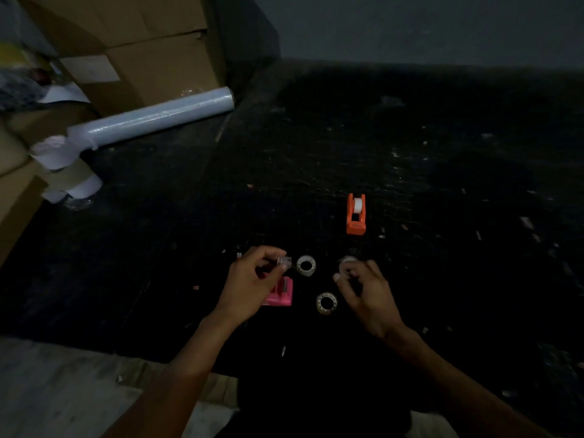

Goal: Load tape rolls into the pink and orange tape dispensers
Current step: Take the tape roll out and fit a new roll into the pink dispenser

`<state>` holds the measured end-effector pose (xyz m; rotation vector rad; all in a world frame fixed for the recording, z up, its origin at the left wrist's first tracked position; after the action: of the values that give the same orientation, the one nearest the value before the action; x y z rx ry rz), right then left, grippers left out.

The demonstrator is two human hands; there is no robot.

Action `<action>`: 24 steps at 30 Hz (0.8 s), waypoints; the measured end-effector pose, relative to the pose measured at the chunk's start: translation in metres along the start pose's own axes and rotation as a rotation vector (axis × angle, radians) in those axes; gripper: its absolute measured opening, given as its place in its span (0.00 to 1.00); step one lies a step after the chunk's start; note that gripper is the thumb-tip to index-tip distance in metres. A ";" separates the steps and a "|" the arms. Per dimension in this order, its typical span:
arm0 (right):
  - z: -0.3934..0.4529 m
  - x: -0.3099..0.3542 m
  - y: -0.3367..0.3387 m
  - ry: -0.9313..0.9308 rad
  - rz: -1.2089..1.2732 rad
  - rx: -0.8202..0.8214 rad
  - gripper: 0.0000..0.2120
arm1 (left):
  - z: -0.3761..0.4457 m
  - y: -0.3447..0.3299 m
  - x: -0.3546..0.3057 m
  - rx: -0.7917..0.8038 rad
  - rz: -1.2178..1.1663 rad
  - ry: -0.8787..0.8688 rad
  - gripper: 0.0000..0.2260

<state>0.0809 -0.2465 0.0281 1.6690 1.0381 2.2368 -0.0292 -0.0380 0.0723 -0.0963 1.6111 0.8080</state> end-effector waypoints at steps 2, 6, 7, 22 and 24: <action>0.017 -0.001 0.005 -0.074 -0.102 -0.051 0.14 | 0.000 -0.001 -0.002 0.009 -0.026 0.008 0.09; 0.040 -0.001 0.006 -0.272 -0.243 0.157 0.29 | 0.002 -0.005 -0.009 0.017 -0.035 0.004 0.09; 0.042 0.000 0.005 -0.272 -0.255 0.202 0.30 | 0.002 -0.006 -0.010 0.015 -0.035 0.002 0.09; 0.037 0.030 0.018 -0.320 0.553 0.205 0.06 | 0.006 -0.013 -0.017 0.028 -0.077 0.050 0.09; 0.035 0.040 0.020 -0.276 0.609 0.152 0.06 | 0.007 -0.015 -0.021 0.037 -0.097 0.052 0.09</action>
<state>0.1029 -0.2261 0.0759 2.5510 0.7101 2.1719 -0.0109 -0.0534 0.0841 -0.1691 1.6565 0.7060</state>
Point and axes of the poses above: each hand's wrist, its own z-axis towards the middle knuckle, its own y-axis out of the back of the hand, x = y × z, the point moved 1 cm from there along z, towards the middle knuckle, and after that the axes turned 6 degrees about -x, right-handed, at the moved point
